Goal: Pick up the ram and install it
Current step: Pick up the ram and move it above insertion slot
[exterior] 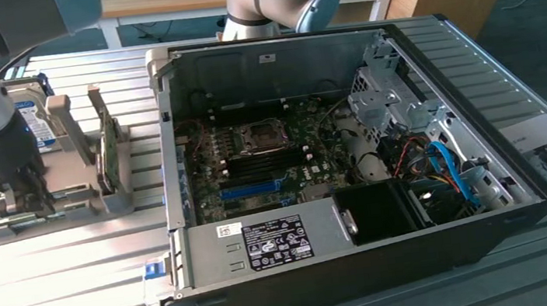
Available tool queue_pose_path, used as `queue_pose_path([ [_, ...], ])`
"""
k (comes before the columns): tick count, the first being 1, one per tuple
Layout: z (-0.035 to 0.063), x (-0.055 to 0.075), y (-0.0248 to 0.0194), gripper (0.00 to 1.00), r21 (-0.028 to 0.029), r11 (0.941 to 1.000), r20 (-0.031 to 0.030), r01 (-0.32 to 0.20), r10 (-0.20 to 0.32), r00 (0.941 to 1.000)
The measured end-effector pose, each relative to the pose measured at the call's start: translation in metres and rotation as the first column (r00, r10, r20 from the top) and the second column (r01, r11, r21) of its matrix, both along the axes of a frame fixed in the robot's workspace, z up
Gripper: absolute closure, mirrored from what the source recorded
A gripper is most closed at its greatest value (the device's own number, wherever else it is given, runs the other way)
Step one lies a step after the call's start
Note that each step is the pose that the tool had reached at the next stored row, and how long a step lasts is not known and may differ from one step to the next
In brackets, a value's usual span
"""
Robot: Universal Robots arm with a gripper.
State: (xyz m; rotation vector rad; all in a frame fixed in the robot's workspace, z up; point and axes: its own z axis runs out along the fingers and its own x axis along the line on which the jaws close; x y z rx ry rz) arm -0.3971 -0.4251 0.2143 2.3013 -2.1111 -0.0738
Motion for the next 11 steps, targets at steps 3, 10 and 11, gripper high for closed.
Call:
queue_pose_path([
  [3,-0.0023,0.0,0.0,0.76,-0.0001,1.0,-0.0001,0.0,0.0,1.0],
  [10,-0.0055,0.0002,-0.0001,0.76,-0.0002,1.0,-0.0003,0.0,0.0,1.0],
  [11,-0.0056,0.0002,-0.0001,0.76,-0.0002,1.0,-0.0002,0.0,0.0,1.0],
])
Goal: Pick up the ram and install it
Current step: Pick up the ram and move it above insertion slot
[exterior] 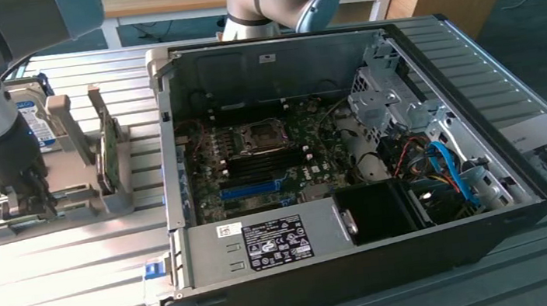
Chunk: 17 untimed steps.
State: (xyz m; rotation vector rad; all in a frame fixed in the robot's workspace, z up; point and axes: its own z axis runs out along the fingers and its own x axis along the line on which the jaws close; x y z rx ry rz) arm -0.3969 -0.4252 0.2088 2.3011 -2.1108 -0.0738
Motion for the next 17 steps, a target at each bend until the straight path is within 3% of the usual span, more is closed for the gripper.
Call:
queue_pose_path([
  [9,-0.0011,0.0007,0.0042,0.76,0.0001,1.0,0.0002,0.0,0.0,1.0],
  [17,-0.0028,0.0007,0.0043,0.76,0.0002,1.0,0.0003,0.0,0.0,1.0],
])
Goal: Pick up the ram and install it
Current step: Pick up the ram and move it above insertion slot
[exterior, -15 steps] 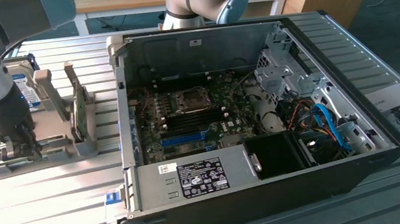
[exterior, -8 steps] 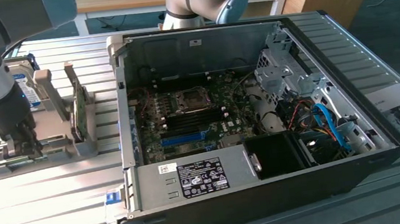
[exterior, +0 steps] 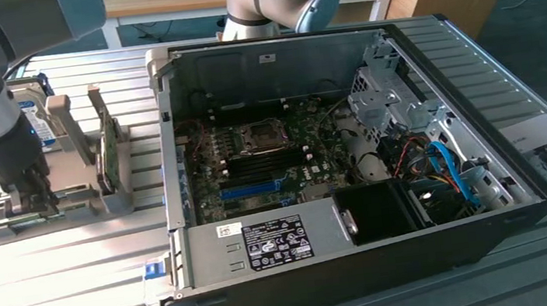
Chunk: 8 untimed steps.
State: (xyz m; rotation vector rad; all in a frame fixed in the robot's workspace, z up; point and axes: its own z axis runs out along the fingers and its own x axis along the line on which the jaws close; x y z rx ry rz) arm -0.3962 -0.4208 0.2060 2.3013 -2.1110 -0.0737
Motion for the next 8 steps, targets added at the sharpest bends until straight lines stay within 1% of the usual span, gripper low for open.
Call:
queue_pose_path([
  [8,-0.0045,-0.0001,0.0,0.76,-0.0001,1.0,-0.0002,0.0,0.0,1.0],
])
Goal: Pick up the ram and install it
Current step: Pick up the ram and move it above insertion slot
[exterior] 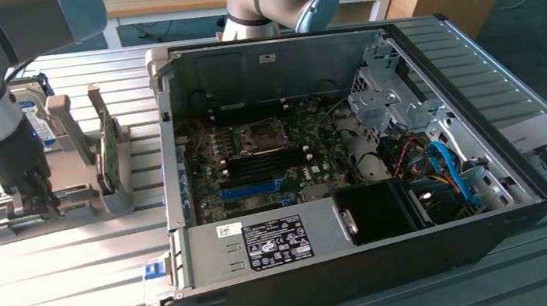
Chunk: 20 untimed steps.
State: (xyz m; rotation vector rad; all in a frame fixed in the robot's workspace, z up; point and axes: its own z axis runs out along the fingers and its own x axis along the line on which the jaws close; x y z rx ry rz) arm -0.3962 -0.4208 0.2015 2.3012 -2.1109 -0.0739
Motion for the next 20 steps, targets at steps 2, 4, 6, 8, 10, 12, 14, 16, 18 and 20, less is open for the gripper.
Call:
queue_pose_path([
  [2,-0.001,0.0,0.0,0.76,0.0,1.0,0.0001,0.0,0.0,1.0],
  [4,-0.0018,0.0,0.0,0.76,0.0,1.0,0.0001,0.0,0.0,1.0],
  [6,-0.0024,0.0,0.0,0.76,0.0,1.0,0.0001,0.0,0.0,1.0],
  [8,-0.0031,0.0,0.0,0.76,0.0001,1.0,0.0001,0.0,0.0,1.0],
  [10,-0.004,0.0,0.0,0.76,0.0,1.0,0.0001,0.0,0.0,1.0],
  [12,-0.0041,0.0,0.0,0.76,-0.0001,1.0,-0.0001,0.0,0.0,1.0],
  [14,-0.0043,0.0001,0.0002,0.76,0.0001,1.0,0.0002,0.0,0.0,1.0],
  [16,-0.0043,0.0003,0.0008,0.76,0.0002,1.0,0.0002,0.0,0.0,1.0],
  [18,-0.0042,0.0004,0.0011,0.76,0.0001,1.0,0.0001,0.0,0.0,1.0],
  [20,-0.0042,0.0004,0.0012,0.76,0.0,1.0,0.0,0.0,0.0,1.0],
])
